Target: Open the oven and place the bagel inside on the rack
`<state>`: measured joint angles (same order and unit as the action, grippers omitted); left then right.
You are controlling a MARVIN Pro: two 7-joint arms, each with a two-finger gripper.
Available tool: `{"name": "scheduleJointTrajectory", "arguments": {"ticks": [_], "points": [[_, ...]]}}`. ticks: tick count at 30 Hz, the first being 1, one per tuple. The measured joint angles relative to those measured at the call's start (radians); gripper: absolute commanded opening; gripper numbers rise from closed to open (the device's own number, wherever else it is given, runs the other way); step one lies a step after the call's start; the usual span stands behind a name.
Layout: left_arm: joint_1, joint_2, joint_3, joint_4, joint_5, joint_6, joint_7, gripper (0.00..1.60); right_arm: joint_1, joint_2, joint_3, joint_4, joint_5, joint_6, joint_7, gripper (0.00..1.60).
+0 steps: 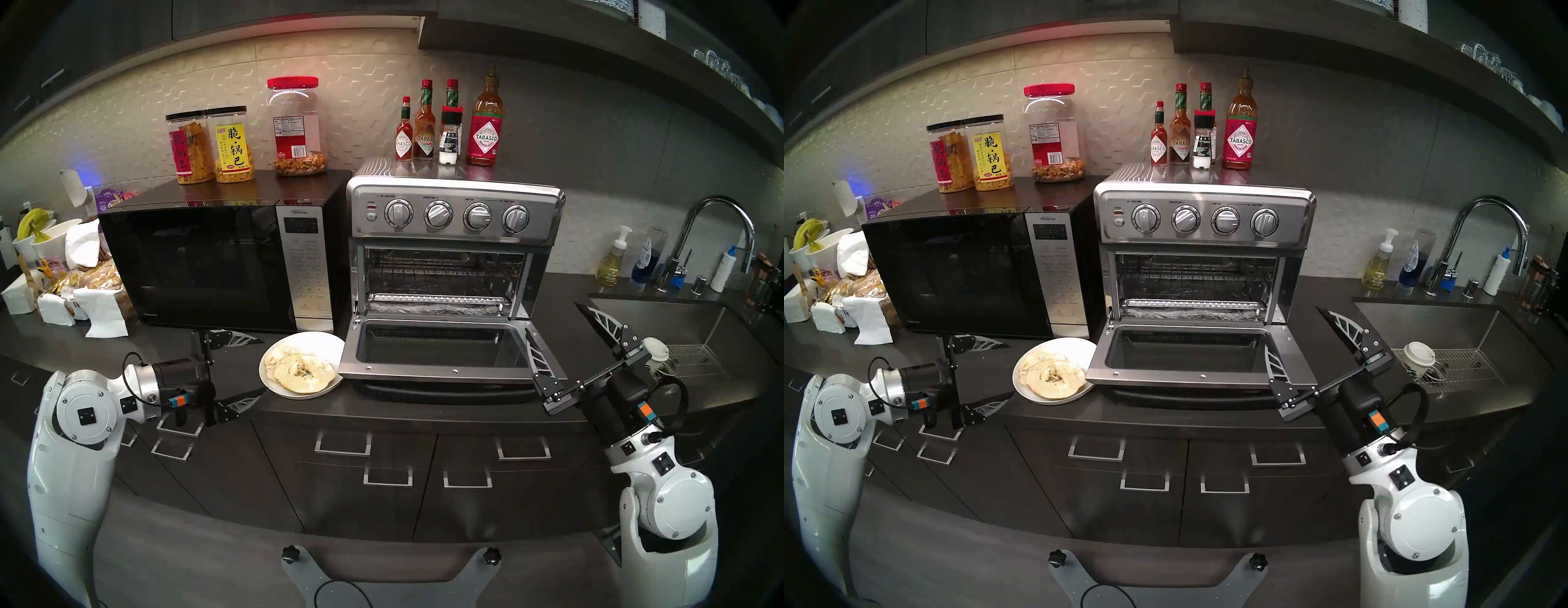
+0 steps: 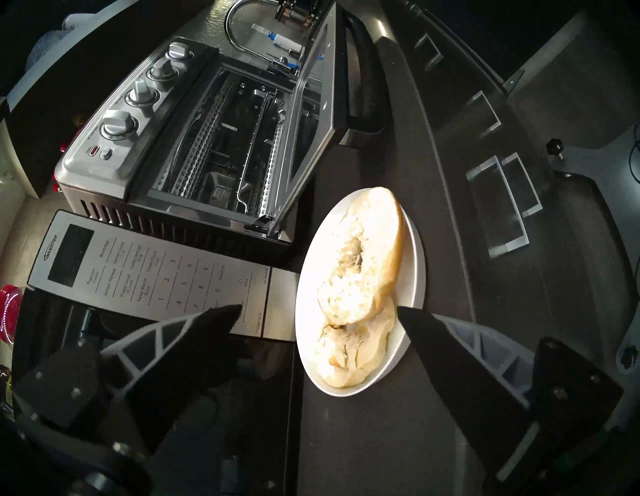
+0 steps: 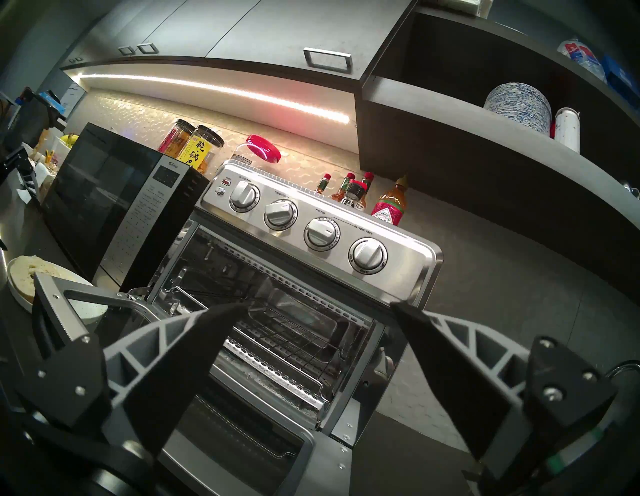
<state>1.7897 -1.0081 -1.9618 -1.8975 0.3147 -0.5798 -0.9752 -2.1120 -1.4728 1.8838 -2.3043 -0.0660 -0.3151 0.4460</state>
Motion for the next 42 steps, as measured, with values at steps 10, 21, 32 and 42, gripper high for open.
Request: {"name": "scheduleJointTrajectory", "arguments": {"ticks": [10,21,32,42], "points": [[-0.03,0.003,0.007,0.029,0.011,-0.001,0.007,1.6,0.0,0.0,0.0,0.0,0.0,0.0,0.0,1.6],[-0.058,0.013,0.019,0.082,0.036,-0.012,0.007,1.6,0.0,0.0,0.0,0.0,0.0,0.0,0.0,1.6],[-0.102,0.016,0.059,0.106,0.049,-0.016,0.01,1.6,0.0,0.0,0.0,0.0,0.0,0.0,0.0,1.6],[-0.13,0.025,0.08,0.114,0.055,-0.016,0.009,1.6,0.0,0.0,0.0,0.0,0.0,0.0,0.0,1.6]]}}
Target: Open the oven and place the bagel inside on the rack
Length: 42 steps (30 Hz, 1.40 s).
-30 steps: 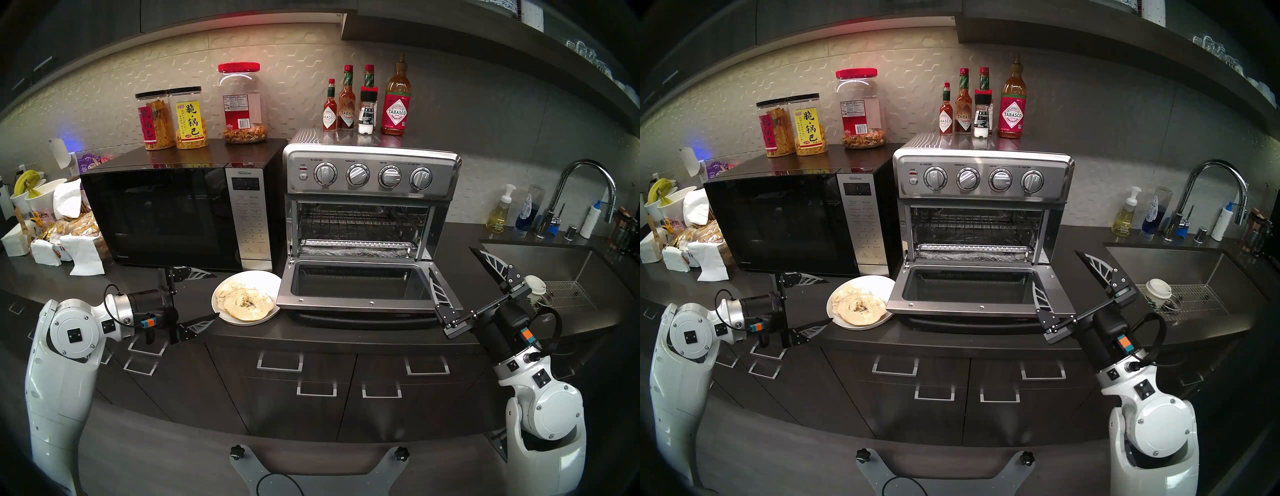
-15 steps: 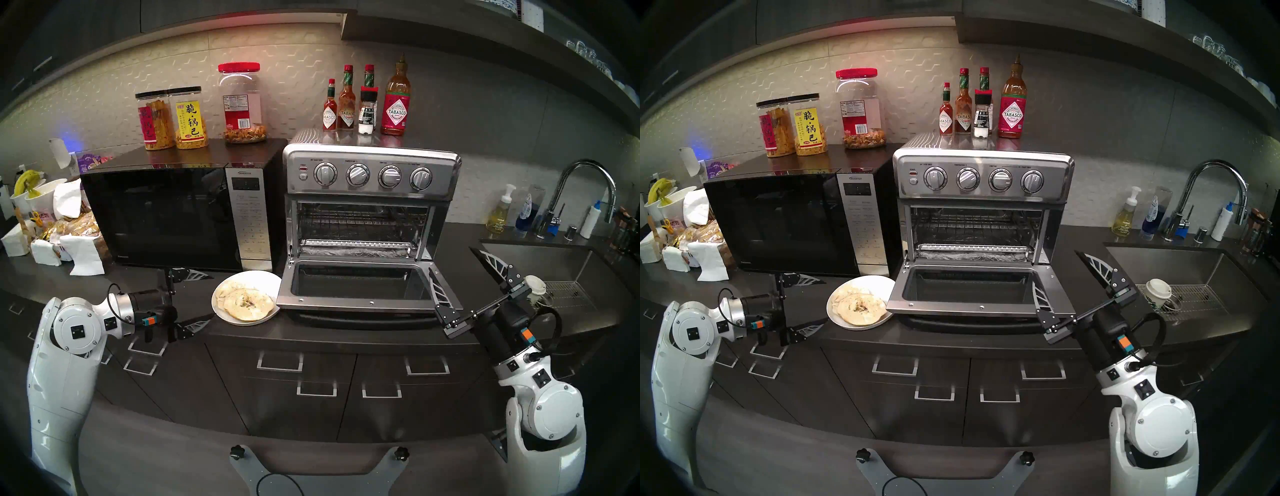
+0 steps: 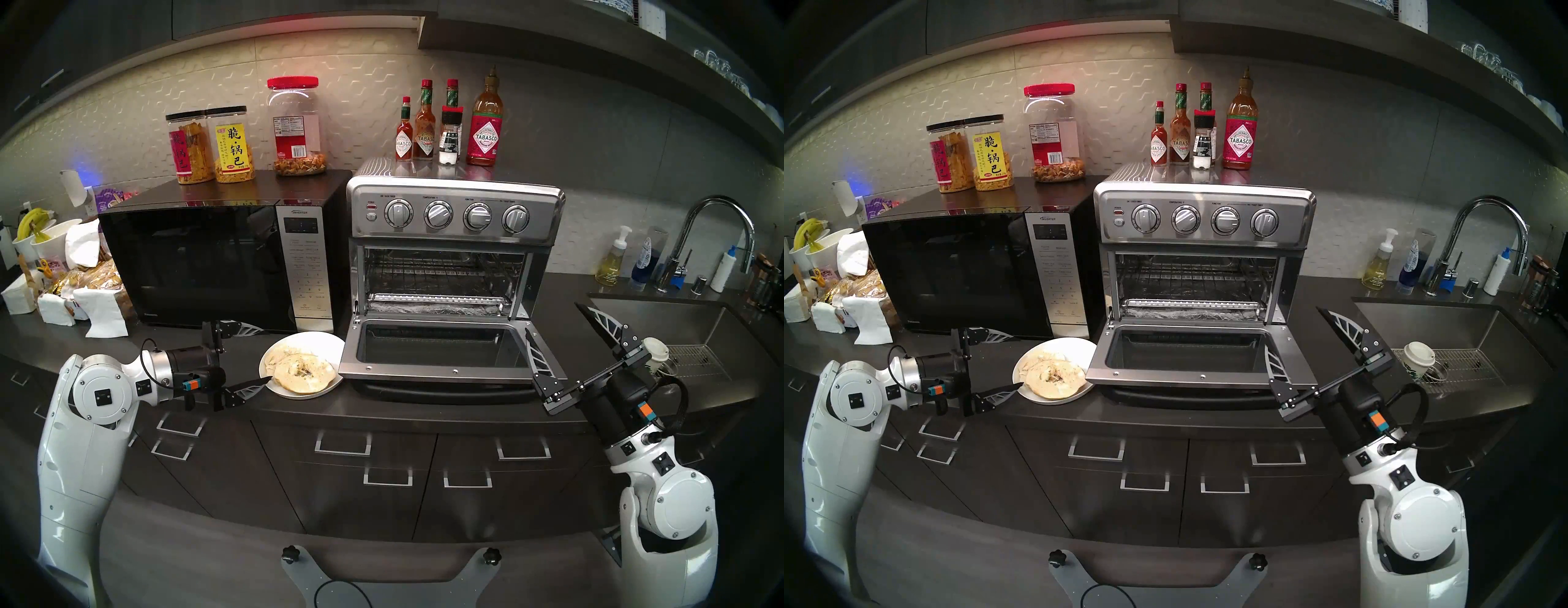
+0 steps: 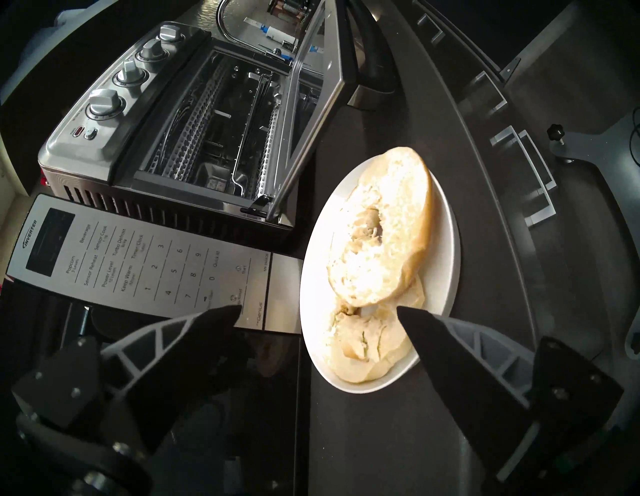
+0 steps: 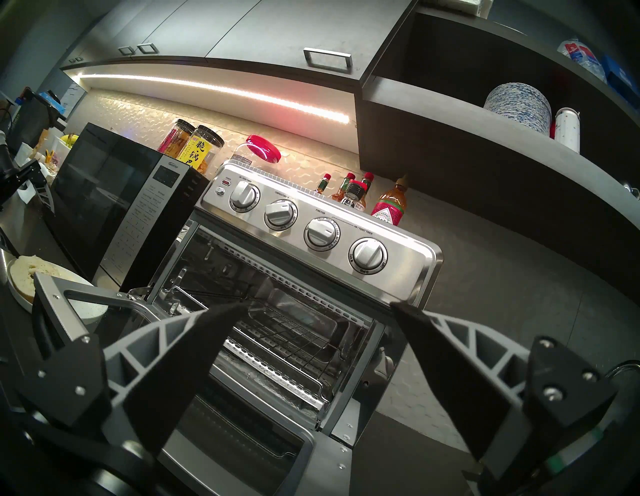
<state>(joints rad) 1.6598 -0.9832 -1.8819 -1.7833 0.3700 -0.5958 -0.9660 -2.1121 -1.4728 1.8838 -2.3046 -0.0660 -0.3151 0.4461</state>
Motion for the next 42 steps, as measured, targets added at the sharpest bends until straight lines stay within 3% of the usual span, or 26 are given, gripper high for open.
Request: {"name": "scheduleJointTrajectory", "arguments": {"ticks": [42], "points": [[-0.059,-0.005,0.089,0.021,0.055,-0.021,0.018,1.6,0.0,0.0,0.0,0.0,0.0,0.0,0.0,1.6]]}}
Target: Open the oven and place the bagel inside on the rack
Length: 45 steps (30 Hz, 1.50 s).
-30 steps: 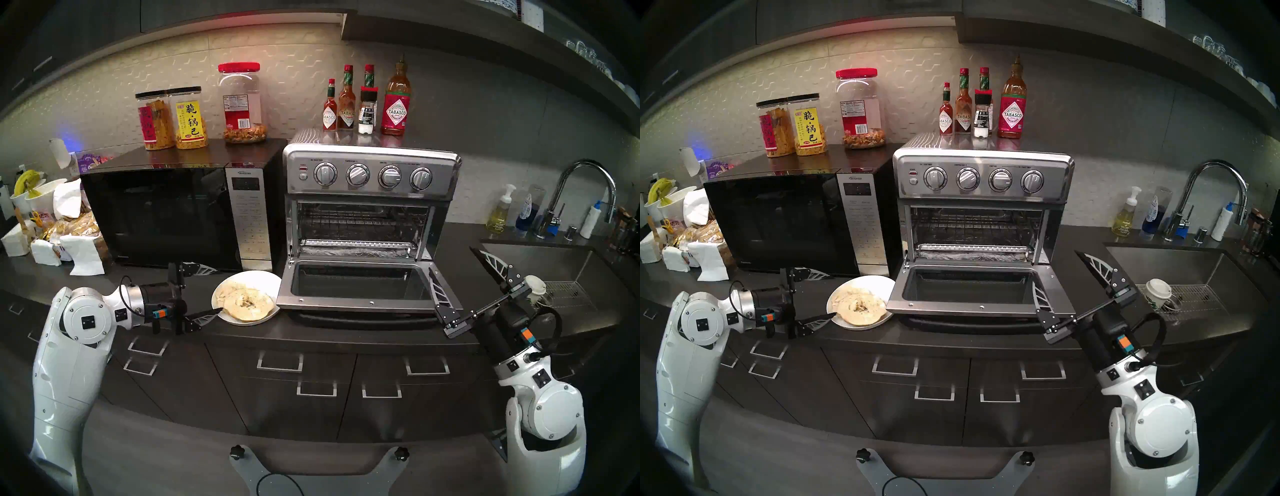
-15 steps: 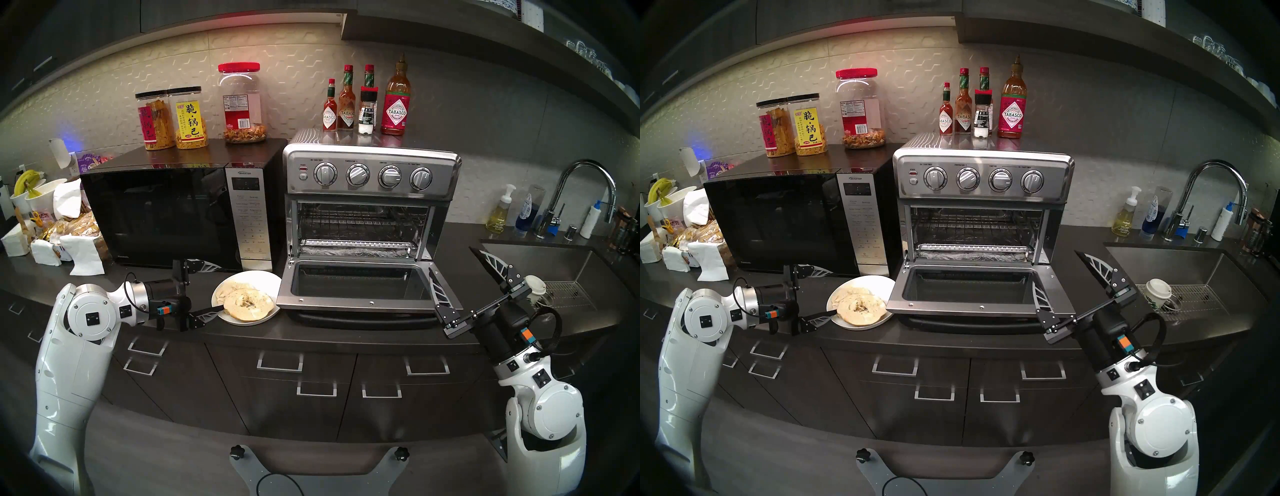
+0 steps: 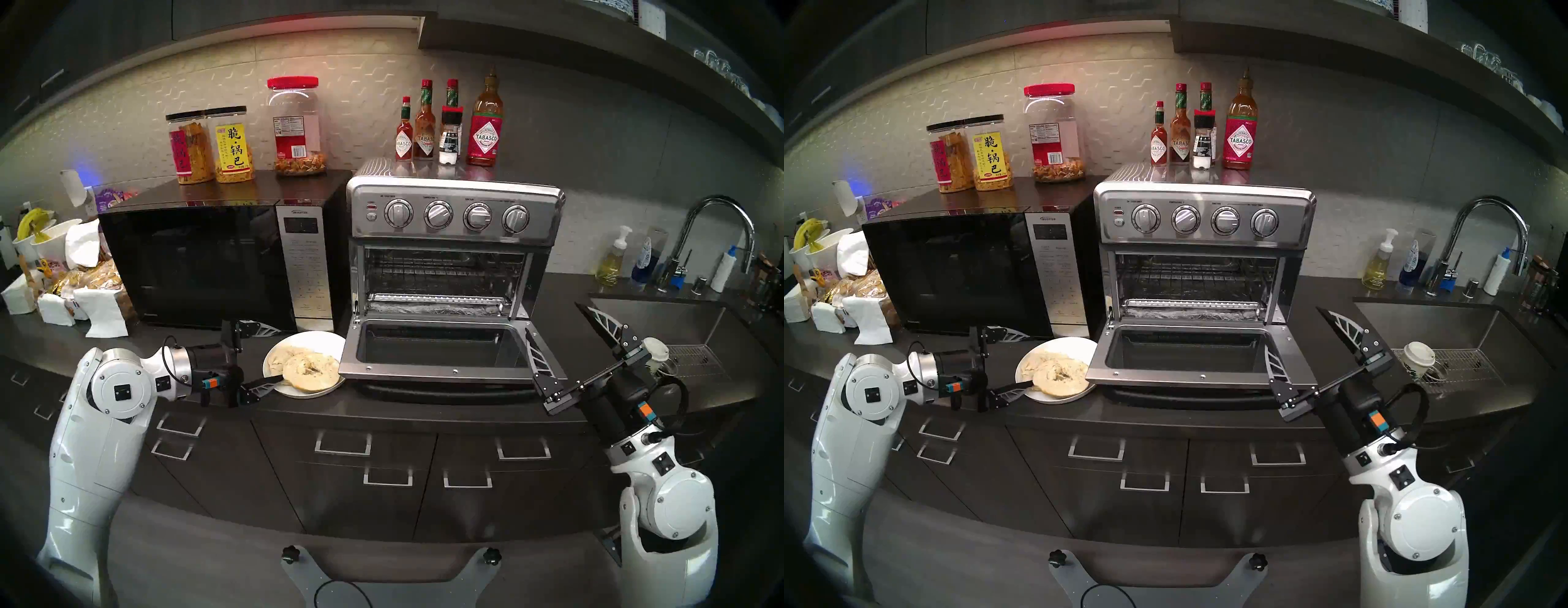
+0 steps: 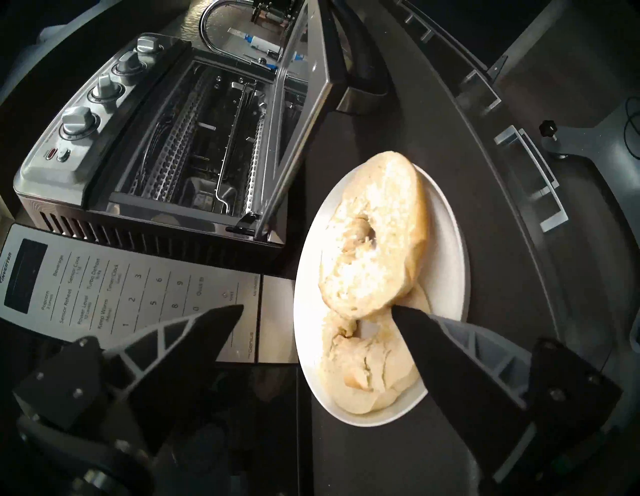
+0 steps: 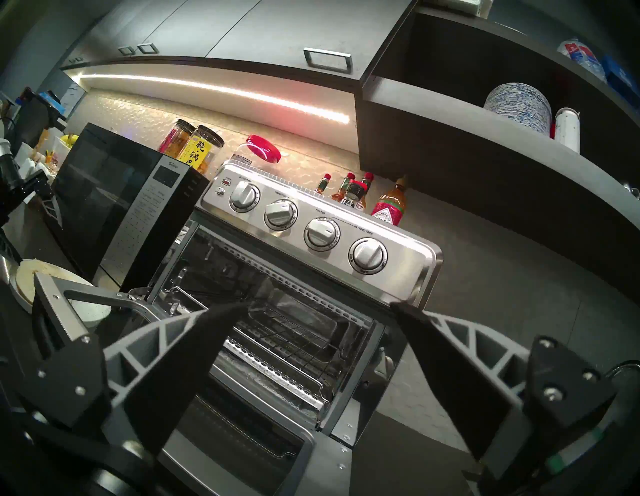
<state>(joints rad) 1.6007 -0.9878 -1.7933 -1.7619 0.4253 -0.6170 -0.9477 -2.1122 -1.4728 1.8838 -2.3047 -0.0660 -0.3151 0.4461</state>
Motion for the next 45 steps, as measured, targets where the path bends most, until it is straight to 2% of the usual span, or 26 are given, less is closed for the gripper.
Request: {"name": "scheduleJointTrajectory", "arguments": {"ticks": [11,19,33,45], "points": [[0.014,0.023,0.017,-0.018,0.033,-0.038,-0.017,1.6,0.0,0.0,0.0,0.0,0.0,0.0,0.0,1.6],[0.022,0.03,0.001,-0.018,0.042,-0.055,-0.018,1.6,0.0,0.0,0.0,0.0,0.0,0.0,0.0,1.6],[0.002,0.008,0.002,0.003,0.071,-0.063,0.016,1.6,0.0,0.0,0.0,0.0,0.0,0.0,0.0,1.6],[-0.028,-0.008,0.031,0.003,0.083,-0.063,0.025,1.6,0.0,0.0,0.0,0.0,0.0,0.0,0.0,1.6]]}}
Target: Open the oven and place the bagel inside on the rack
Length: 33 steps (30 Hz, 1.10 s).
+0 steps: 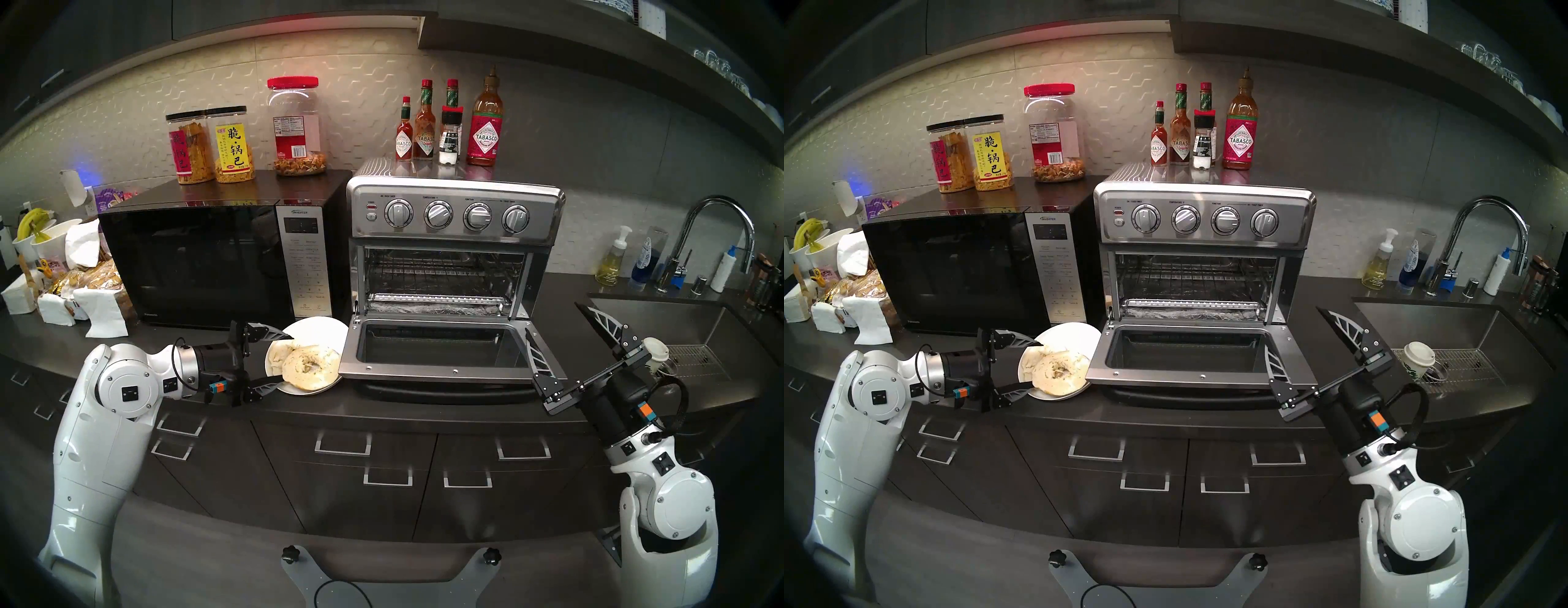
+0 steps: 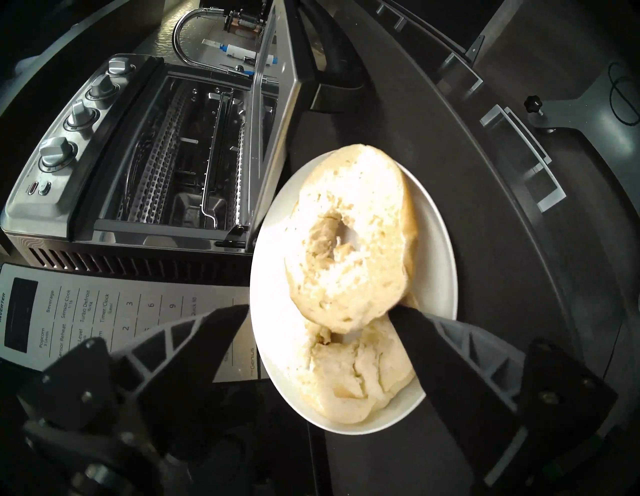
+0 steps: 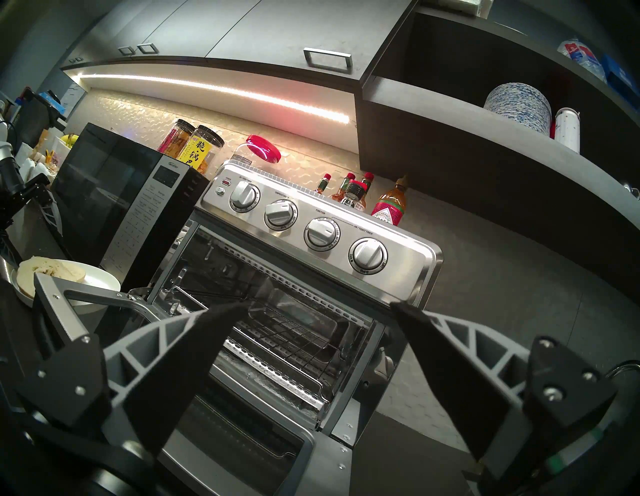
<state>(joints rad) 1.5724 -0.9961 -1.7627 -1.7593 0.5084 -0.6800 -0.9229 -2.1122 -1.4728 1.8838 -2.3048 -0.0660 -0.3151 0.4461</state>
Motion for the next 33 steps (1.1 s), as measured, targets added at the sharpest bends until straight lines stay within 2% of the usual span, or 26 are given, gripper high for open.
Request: {"name": "scheduleJointTrajectory", "arguments": {"ticks": [22,33], "points": [[0.01,0.031,0.018,-0.014,-0.074,-0.056,-0.052,1.6,0.0,0.0,0.0,0.0,0.0,0.0,0.0,1.6],[0.013,0.037,0.037,-0.016,-0.09,-0.051,-0.077,1.6,0.0,0.0,0.0,0.0,0.0,0.0,0.0,1.6]]}}
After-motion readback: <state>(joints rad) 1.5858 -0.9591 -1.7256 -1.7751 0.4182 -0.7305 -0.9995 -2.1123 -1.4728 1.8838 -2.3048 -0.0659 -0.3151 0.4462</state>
